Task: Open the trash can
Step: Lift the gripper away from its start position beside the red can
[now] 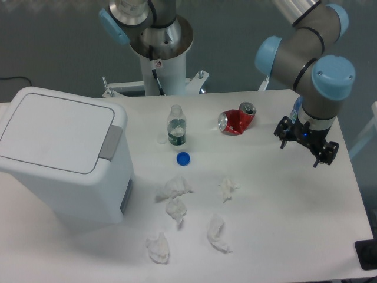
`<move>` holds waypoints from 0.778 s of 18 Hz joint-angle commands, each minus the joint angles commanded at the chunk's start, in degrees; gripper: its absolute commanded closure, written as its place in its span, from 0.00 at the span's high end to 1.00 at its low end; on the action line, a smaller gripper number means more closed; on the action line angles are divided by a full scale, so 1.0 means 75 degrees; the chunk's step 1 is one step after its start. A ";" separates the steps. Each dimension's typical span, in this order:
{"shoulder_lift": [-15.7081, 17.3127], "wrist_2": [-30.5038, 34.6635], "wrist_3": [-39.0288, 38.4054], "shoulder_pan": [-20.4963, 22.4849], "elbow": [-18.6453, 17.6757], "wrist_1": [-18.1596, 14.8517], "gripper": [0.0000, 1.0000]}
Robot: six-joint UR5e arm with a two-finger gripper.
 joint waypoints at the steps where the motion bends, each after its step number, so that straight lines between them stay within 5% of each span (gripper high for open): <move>1: 0.0011 -0.0011 0.0000 0.0000 0.0000 0.0000 1.00; 14: 0.0257 0.0000 -0.1134 -0.0538 -0.0163 -0.0082 1.00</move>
